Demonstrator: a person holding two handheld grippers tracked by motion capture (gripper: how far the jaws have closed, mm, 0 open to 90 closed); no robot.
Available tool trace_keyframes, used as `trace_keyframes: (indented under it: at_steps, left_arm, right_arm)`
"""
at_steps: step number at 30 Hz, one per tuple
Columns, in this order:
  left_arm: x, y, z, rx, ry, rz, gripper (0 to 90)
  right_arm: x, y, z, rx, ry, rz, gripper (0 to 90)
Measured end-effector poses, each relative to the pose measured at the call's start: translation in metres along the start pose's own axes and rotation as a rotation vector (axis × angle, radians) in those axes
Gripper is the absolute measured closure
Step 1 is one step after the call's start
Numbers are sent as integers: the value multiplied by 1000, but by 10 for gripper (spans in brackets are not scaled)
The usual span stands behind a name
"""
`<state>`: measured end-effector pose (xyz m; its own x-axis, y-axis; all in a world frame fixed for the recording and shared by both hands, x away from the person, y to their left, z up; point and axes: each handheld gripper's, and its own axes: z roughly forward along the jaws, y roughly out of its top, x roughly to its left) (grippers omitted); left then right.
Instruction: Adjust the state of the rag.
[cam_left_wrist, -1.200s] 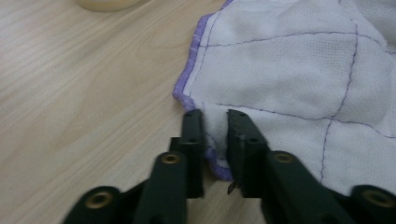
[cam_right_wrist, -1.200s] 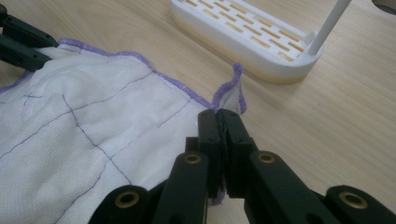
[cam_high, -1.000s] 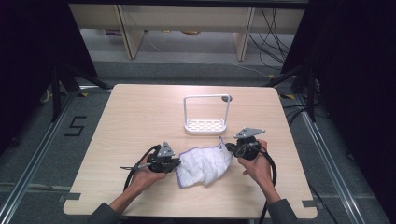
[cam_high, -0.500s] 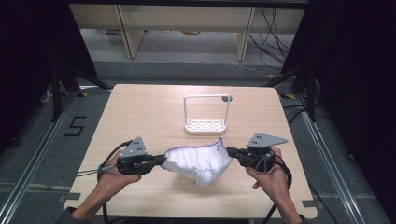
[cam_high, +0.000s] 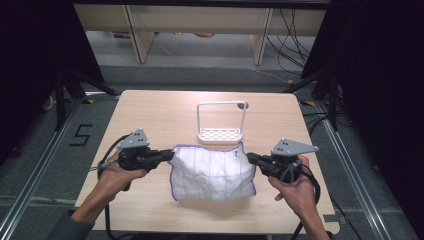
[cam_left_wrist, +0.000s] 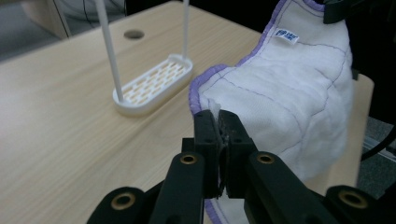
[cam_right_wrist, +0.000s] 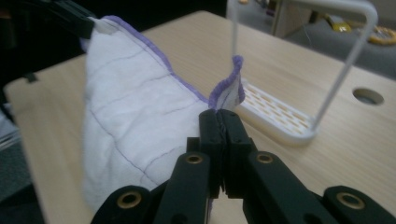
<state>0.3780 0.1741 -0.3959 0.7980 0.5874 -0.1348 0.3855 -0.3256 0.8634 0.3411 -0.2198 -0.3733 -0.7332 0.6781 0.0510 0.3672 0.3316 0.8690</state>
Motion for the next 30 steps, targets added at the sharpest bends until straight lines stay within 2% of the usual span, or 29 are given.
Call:
trace_keyframes:
  at_steps: [1, 2, 3, 4, 5, 7, 9, 10, 11, 12, 14, 15, 16, 17, 18, 19, 20, 22, 23, 24, 26, 27, 28, 30]
  left_arm:
    - [10, -7, 16, 8, 16, -30, 865]
    - [15, -11, 26, 15, 27, -45, 865]
    - [26, -22, 47, 63, 23, -73, 865]
    - [30, -28, 58, 80, 35, -89, 864]
    - [35, -35, 68, 93, 27, -107, 864]
    - [41, -46, 84, 130, 38, -126, 863]
    - [46, -55, 97, 148, 74, -130, 863]
    - [50, -58, 101, 161, 62, -126, 862]
    - [52, -61, 106, 150, 64, -142, 862]
    - [54, -63, 109, 156, 76, -143, 861]
    - [56, -66, 114, 145, 86, -155, 854]
    - [57, -67, 112, 152, 84, -140, 823]
    - [56, -67, 112, 122, 87, -166, 741]
    - [56, -67, 108, 126, 84, -174, 663]
    - [55, -67, 102, 141, 85, -154, 614]
    - [52, -68, 96, 124, 82, -156, 600]
    - [49, -69, 88, 134, 74, -152, 568]
    - [40, -72, 71, 121, 81, -179, 477]
    - [36, -75, 63, 117, 81, -189, 441]
    - [29, -78, 55, 113, 76, -200, 430]
    - [16, -86, 41, 108, 42, -217, 404]
    - [8, -91, 36, 99, 46, -225, 393]
    - [1, -95, 32, 114, 46, -226, 376]
    - [-16, -107, 27, 132, 36, -225, 365]
  right_arm:
    - [-20, -11, 24, 45, -35, 37, 892]
    - [-20, -11, 24, 45, -35, 37, 892]
    - [-27, -16, 33, 47, -45, 56, 892]
    - [-42, -26, 53, 102, -48, 105, 891]
    - [-50, -32, 63, 134, -55, 104, 892]
    - [-59, -42, 82, 190, -58, 127, 891]
    - [-62, -51, 97, 225, -63, 145, 891]
    - [-65, -53, 103, 255, -66, 136, 891]
    - [-65, -56, 109, 261, -73, 134, 890]
    - [-69, -56, 112, 293, -79, 106, 890]
    - [-71, -56, 117, 294, -79, 97, 884]
    - [-71, -55, 118, 303, -76, 113, 870]
    - [-70, -55, 119, 300, -81, 126, 813]
    - [-72, -55, 119, 282, -98, 109, 720]
    - [-71, -54, 117, 290, -119, 109, 646]
    - [-69, -54, 114, 272, -127, 103, 617]
    - [-66, -51, 106, 276, -122, 91, 598]
    - [-57, -48, 89, 274, -117, 100, 520]
    - [-52, -48, 80, 274, -122, 82, 484]
    - [-45, -49, 71, 270, -128, 75, 457]
    - [-32, -55, 54, 267, -94, 70, 432]
    - [-24, -59, 46, 259, -82, 66, 429]
    - [-18, -65, 39, 267, -81, 60, 417]
    - [-6, -75, 27, 282, -67, 99, 410]
